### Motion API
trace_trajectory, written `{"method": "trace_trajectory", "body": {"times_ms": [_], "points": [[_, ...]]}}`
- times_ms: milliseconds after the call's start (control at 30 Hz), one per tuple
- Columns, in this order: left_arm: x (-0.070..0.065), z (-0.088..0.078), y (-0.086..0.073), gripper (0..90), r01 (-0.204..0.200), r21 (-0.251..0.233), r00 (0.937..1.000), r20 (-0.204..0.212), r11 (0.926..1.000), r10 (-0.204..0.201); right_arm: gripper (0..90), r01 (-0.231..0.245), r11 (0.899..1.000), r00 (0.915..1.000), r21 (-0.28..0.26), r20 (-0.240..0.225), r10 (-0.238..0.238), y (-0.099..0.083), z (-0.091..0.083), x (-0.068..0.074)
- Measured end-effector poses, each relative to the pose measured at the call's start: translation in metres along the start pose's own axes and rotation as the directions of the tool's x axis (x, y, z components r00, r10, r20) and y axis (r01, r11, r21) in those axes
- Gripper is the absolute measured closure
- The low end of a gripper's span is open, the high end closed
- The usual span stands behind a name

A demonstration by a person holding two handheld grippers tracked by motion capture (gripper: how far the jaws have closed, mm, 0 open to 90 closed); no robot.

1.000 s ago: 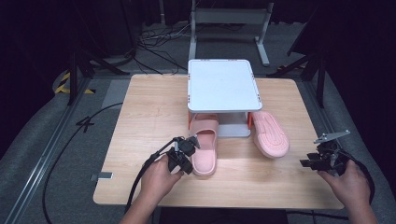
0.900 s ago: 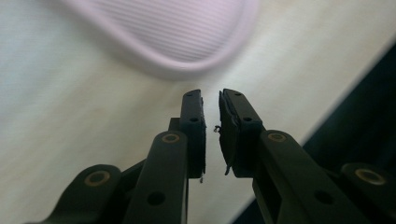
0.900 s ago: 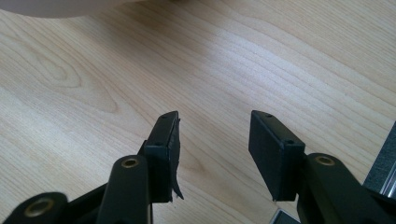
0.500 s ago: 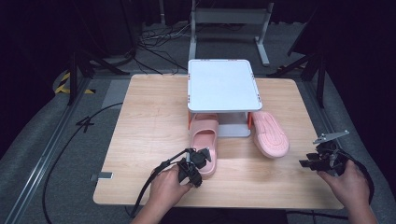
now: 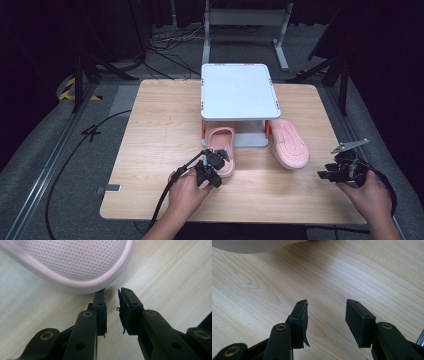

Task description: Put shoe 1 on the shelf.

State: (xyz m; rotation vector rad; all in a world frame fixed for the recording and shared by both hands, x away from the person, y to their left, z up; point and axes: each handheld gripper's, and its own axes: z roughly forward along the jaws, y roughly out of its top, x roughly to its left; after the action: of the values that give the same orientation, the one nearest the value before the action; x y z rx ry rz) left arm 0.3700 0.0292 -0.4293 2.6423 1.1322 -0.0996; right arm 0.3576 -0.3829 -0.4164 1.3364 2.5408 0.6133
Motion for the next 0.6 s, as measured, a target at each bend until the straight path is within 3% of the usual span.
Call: {"method": "trace_trajectory", "body": {"times_ms": [400, 467, 600], "points": [[0.013, 0.007, 0.028, 75.0, 0.084, -0.032, 0.9964, -0.005, 0.9959, -0.085, 52.4, -0.008, 1.0, 1.0, 0.002, 0.002, 0.008, -0.004, 0.0, -0.002], [0.013, 0.008, 0.032, 74.7, 0.092, -0.039, 0.9958, 0.009, 0.995, -0.091, 52.4, -0.009, 1.0, 1.0, 0.001, 0.002, 0.009, -0.005, -0.001, -0.002], [-0.003, 0.007, 0.034, 72.1, 0.027, -0.043, 0.9989, 0.039, 0.9987, -0.026, 52.4, -0.022, 1.0, 0.9998, 0.0, 0.005, 0.022, -0.01, -0.004, -0.004]]}}
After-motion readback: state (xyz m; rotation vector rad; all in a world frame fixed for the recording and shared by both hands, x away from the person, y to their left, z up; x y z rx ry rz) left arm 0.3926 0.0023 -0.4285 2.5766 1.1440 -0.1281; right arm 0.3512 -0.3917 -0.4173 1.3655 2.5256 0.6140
